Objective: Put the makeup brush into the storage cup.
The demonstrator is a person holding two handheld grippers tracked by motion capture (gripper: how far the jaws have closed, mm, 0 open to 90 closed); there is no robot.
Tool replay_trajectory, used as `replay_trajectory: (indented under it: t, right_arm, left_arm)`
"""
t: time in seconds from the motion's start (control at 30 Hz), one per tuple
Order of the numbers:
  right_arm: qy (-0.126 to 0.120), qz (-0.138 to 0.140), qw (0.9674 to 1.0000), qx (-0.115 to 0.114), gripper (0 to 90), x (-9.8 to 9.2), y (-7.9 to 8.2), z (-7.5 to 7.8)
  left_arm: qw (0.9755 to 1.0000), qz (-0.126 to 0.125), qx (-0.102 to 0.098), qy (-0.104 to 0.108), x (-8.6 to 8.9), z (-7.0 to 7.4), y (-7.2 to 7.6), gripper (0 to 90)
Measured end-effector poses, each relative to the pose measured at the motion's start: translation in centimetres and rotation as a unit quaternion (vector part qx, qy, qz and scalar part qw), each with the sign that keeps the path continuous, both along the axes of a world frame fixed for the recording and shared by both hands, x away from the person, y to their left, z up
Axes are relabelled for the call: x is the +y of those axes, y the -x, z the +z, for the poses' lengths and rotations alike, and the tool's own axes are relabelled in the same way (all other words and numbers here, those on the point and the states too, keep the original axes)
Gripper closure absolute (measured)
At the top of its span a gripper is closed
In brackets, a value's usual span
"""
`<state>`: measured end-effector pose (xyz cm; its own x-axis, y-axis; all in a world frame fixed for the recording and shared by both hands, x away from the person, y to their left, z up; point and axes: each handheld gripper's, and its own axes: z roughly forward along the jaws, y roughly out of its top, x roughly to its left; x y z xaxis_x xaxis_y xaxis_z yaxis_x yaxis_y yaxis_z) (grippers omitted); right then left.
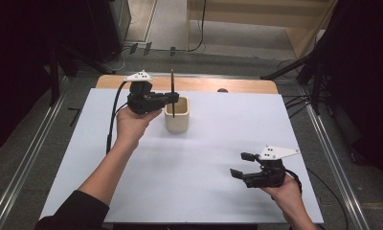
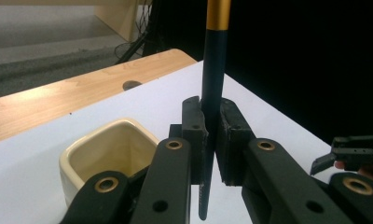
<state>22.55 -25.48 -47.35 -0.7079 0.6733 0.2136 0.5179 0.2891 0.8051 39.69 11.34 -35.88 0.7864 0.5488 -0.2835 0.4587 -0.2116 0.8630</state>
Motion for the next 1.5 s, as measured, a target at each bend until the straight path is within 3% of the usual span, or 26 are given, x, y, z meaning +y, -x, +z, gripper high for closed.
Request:
replay_trajectory:
  t: [0.13,0.2,0.33,0.63,0.87,1.5]
  right_arm:
    - [0.000,0.003,1.0000,0.000,24.1,0.1,0.0,0.0]
    - [-0.001,0.004,1.0000,-0.002,24.1,0.0,0.0,0.0]
    - [-0.004,0.000,1.0000,0.002,24.1,-0.1,-0.1,0.0]
    - [-0.006,-0.002,1.0000,-0.001,24.1,-0.2,0.0,0.1]
    - [-0.005,-0.003,1.0000,-0.001,24.1,-0.2,0.0,0.1]
    - [-0.008,-0.004,1.0000,-0.002,24.1,-0.2,0.1,0.2]
  left_arm:
    - [0.9999,0.007,-0.005,-0.005,-0.2,0.1,-0.6,84.3]
    - [1.0000,0.006,-0.003,0.007,-0.2,0.2,-0.8,84.4]
    - [0.9995,0.018,-0.024,-0.009,-0.5,0.5,-1.2,84.4]
    - [0.9989,0.025,-0.035,-0.018,-0.9,0.5,-2.6,84.4]
    - [0.9985,0.036,-0.039,-0.007,-0.9,-0.1,-3.4,84.3]
    - [0.9978,0.034,-0.040,-0.040,-2.0,-2.3,-4.3,84.3]
